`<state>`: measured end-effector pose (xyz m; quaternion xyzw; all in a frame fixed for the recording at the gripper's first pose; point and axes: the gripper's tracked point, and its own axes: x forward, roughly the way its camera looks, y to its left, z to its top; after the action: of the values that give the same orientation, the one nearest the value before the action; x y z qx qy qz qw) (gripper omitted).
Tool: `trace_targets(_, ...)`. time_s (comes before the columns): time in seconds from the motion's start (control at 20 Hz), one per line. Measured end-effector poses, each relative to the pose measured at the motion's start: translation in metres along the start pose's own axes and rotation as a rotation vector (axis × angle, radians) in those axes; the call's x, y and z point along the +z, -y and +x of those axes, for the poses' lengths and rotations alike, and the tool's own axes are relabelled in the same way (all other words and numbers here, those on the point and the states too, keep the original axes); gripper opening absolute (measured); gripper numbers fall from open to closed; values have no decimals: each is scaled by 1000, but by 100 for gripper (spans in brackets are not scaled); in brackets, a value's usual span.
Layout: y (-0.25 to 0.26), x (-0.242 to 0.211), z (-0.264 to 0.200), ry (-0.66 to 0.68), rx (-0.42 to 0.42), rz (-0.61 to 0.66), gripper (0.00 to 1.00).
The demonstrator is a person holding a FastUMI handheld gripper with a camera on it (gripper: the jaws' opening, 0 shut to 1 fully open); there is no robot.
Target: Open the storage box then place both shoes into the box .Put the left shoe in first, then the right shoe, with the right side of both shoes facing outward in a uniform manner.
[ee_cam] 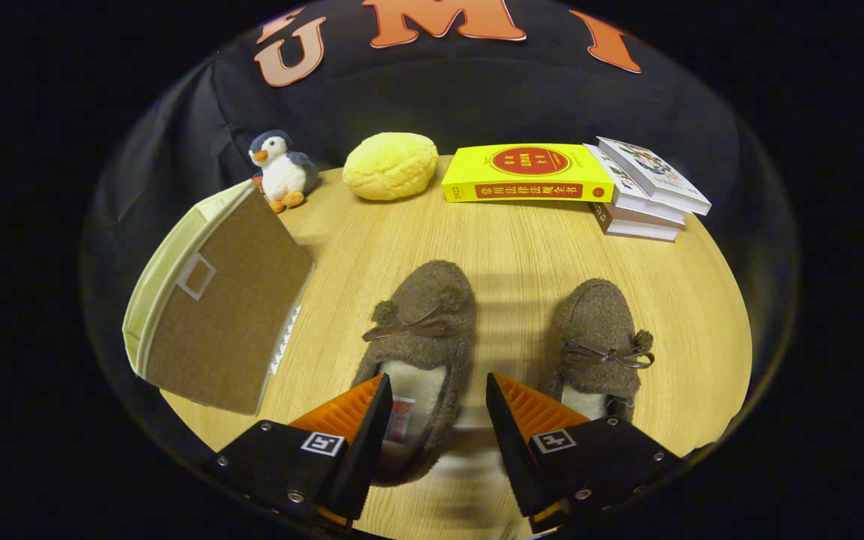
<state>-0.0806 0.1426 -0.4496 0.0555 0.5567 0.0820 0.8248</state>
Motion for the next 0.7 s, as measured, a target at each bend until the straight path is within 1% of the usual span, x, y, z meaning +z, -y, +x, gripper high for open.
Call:
trace_targets(0.05, 2, 0, 7, -8, -10, 5, 73)
trace_targets(0.25, 7, 1, 29, -33, -49, 21, 50)
trace_targets(0.3, 4, 2, 34, -30, -36, 26, 44)
trace_targets(0.35, 3, 0, 37, -41, -31, 31, 40)
trace_targets(0.4, 5, -3, 38, -56, -42, 34, 32)
trace_targets(0.45, 5, -5, 39, -77, -38, 53, 27)
trace_targets(0.5, 5, -7, 38, -93, -44, 100, 18)
trace_targets(0.55, 5, -6, 35, -107, -50, 158, 14)
trace_targets(0.6, 2, -2, 33, -109, -37, 201, 9)
trace_targets(0.7, -3, 4, 23, -105, -33, 224, 4)
